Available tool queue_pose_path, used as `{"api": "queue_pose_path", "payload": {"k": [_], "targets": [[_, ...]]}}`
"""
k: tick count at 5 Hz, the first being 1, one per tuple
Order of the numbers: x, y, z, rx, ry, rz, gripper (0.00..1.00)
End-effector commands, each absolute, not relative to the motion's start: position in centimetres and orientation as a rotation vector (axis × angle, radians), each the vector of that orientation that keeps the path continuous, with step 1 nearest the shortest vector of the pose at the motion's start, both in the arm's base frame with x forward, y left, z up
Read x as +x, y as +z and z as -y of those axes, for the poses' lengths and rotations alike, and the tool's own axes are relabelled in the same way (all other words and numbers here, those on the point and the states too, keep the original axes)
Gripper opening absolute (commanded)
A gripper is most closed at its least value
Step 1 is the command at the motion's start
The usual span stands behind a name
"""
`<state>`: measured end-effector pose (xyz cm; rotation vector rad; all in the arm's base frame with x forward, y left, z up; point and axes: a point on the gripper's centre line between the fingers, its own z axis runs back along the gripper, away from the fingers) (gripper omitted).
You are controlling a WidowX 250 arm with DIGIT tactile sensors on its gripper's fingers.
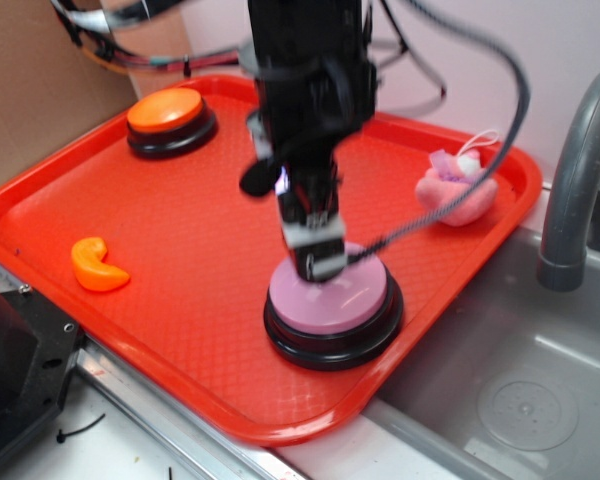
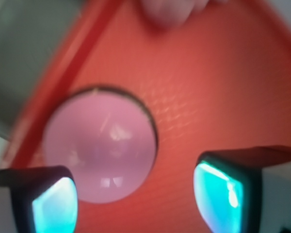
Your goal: Push the pink button.
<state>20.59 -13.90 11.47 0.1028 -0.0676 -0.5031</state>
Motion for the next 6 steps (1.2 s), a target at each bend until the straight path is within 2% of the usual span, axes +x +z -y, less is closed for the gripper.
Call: {"api": "queue_pose_path", "payload": {"k": [1, 2, 3, 4, 6], "targets": [[19.8, 15.7, 14.8, 0.059, -0.486, 0.155, 1.0], [19.6, 14.6, 14.7, 0.049, -0.48, 0.127, 1.0], [19.1, 10.7, 14.6, 0.037, -0.486, 0.109, 1.0], [18.7, 7.0, 15.0, 0.052, -0.504, 0.069, 1.0], [18.4, 3.0, 15.3, 0.047, -0.526, -0.02, 1.0]]}}
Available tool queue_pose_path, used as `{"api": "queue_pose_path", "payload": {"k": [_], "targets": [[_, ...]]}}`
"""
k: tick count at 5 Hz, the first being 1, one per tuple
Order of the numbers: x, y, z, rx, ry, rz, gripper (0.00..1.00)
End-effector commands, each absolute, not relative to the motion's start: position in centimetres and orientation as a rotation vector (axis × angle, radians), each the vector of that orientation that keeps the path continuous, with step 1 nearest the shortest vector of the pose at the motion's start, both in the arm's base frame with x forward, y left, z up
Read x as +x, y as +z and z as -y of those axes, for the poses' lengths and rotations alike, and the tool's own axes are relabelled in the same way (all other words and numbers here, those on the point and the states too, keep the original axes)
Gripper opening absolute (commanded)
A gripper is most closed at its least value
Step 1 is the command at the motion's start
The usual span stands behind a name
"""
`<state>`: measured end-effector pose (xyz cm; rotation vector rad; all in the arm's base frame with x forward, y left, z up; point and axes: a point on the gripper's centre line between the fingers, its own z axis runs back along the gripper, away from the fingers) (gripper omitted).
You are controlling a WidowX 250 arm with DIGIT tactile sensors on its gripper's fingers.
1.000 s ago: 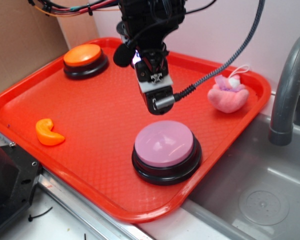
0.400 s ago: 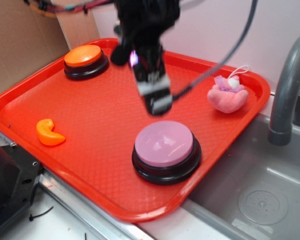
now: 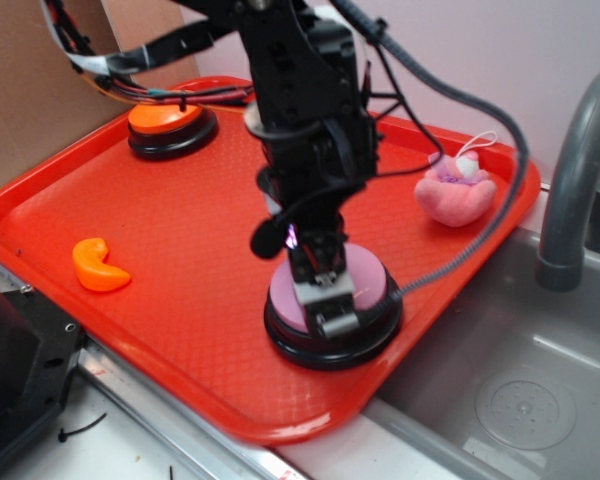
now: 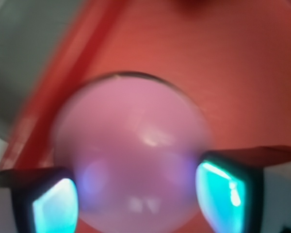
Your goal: Push the pink button.
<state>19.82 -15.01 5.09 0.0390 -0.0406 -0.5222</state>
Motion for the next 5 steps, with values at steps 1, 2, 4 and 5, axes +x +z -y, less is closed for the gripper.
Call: {"api": "queue_pose_path", "payload": {"k": [1, 2, 4, 5], "targets": [[18.7, 4.3, 15.5, 0.042, -0.531, -0.003, 1.0], [19.7, 8.6, 15.4, 0.033, -0.52, 0.05, 1.0], [19.9, 13.7, 14.7, 0.048, -0.484, 0.099, 1.0], [19.7, 14.1, 14.6, 0.047, -0.474, 0.096, 1.0]]}}
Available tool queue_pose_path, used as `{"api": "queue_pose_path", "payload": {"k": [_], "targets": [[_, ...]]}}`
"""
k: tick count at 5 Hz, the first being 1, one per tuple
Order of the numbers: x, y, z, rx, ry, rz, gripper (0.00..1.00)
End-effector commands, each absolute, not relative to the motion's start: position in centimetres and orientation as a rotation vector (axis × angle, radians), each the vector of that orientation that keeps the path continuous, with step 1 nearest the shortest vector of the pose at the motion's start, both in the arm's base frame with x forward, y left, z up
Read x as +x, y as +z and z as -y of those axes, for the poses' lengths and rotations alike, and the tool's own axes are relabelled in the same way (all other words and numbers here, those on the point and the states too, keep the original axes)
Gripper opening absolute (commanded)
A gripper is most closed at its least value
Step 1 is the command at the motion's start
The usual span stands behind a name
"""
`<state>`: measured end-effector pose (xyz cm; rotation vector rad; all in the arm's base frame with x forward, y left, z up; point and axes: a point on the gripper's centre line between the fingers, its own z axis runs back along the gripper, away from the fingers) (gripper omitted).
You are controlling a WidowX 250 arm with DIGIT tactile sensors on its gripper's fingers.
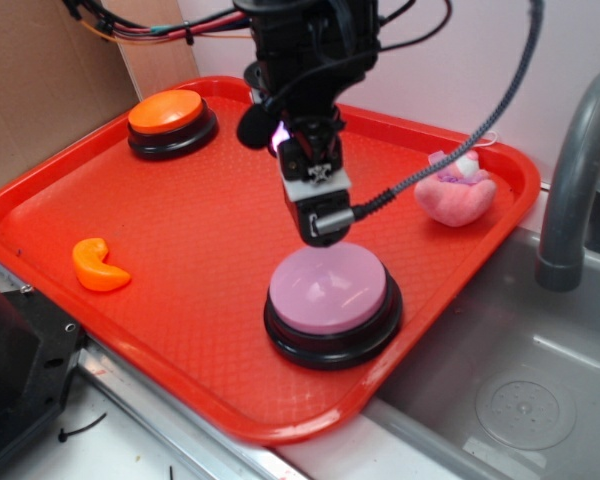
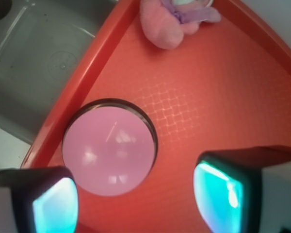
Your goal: Push the pink button.
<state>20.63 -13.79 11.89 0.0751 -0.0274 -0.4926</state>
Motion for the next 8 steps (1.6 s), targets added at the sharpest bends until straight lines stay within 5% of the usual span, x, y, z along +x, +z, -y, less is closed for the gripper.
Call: {"api": "queue_pose_path", "payload": {"k": [1, 4, 8], "targets": [[19.4, 14.4, 14.7, 0.039, -0.466, 0.081, 1.0], [18.7, 18.0, 14.4, 0.063, -0.433, 0.112, 1.0], [18.4, 19.0, 12.9, 0.094, -0.35, 0.133, 1.0]]}}
